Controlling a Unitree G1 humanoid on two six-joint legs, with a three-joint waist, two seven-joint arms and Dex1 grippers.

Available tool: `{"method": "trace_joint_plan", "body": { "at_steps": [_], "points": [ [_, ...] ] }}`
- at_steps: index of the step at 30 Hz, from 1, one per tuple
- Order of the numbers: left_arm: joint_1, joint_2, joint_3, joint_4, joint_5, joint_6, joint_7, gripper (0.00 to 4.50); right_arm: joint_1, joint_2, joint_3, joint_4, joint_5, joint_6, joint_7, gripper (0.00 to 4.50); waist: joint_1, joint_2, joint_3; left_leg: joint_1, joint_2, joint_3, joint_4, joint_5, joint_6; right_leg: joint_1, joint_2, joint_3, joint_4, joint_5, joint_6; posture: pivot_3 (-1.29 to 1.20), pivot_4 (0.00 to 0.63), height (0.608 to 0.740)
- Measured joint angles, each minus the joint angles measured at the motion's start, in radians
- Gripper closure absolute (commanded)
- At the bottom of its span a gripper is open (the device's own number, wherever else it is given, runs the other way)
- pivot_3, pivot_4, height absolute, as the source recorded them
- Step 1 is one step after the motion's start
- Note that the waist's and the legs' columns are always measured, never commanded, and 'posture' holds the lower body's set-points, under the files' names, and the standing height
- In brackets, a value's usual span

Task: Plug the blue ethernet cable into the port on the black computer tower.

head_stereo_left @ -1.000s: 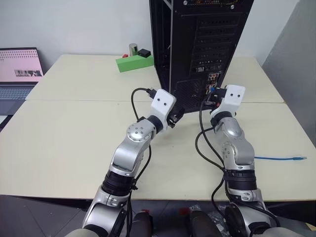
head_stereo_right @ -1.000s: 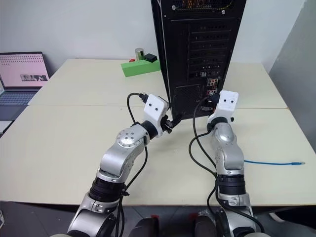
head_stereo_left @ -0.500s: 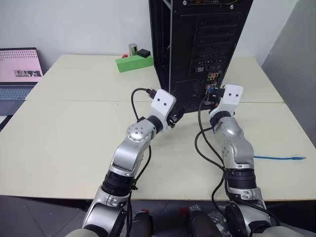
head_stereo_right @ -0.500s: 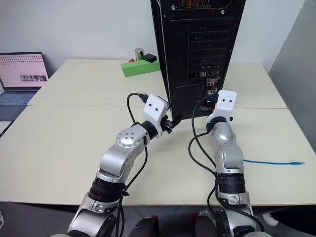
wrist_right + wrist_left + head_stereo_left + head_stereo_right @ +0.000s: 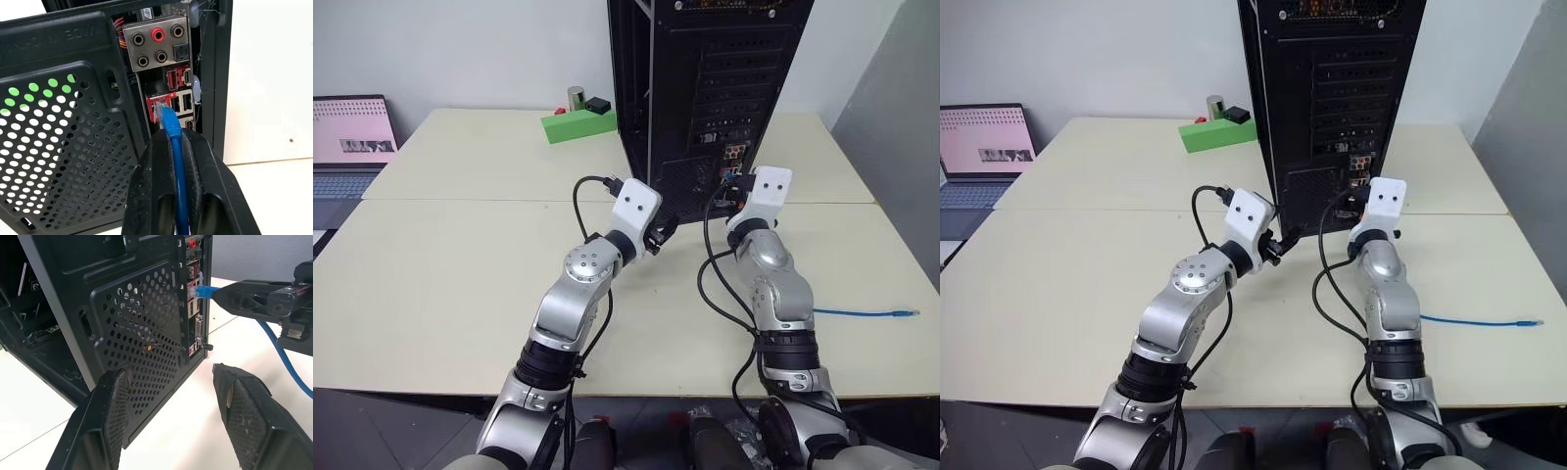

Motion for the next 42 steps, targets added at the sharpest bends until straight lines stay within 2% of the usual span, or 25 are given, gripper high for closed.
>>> {"method": "trace_joint_plan", "body": {
  "at_steps": [29,31,32,35,36,42],
  "points": [
    [0.0,-0.009,-0.002,-0.005,-0.002,0.0,-0.004,1.69,-0.061,-0.025,0.001,0.089,-0.002,-0.001,0.08,4.5,-0.025,0.0,0.0,0.0,0.0,0.001,0.0,0.0,0.0,0.0,0.001,0.001,0.0,0.0,0.0,0.0,0.15,0.74],
    [0.0,-0.009,-0.002,-0.005,-0.002,0.0,-0.004,1.64,-0.06,-0.036,0.0,0.088,0.002,0.004,0.094,3.84,-0.025,0.0,0.0,0.0,0.0,0.001,0.0,0.0,0.0,0.0,0.001,0.001,0.0,0.0,0.0,0.0,0.15,0.74],
    [0.0,-0.009,-0.002,-0.005,-0.002,0.0,-0.004,1.64,-0.06,-0.045,0.0,0.088,0.007,0.009,0.106,3.79,-0.025,0.0,0.0,0.0,0.0,0.001,0.0,0.0,0.0,0.0,0.001,0.001,0.0,0.0,0.0,0.0,0.15,0.74],
    [0.0,-0.007,-0.002,-0.006,-0.004,0.0,-0.007,1.64,-0.055,-0.097,-0.001,0.073,0.033,0.049,0.172,3.02,-0.02,0.0,0.0,0.0,0.0,0.0,0.0,0.0,0.0,0.0,0.001,0.001,0.0,0.0,0.0,0.0,0.15,0.74],
    [0.0,-0.005,-0.002,-0.007,-0.005,0.0,-0.009,1.64,-0.045,-0.117,0.002,0.059,0.044,0.061,0.198,2.93,-0.018,0.0,0.0,0.0,0.0,0.0,0.0,0.0,0.0,0.0,0.0,0.001,-0.001,0.0,0.0,0.0,0.15,0.74],
    [-0.005,0.032,0.004,-0.009,-0.013,0.004,-0.048,1.64,0.051,-0.326,-0.005,-0.091,0.156,0.186,0.438,1.62,-0.006,0.0,0.0,-0.002,-0.001,0.0,0.0,0.0,0.0,-0.001,-0.001,0.0,-0.002,0.0,0.0,0.0,0.15,0.74]
  ]
}}
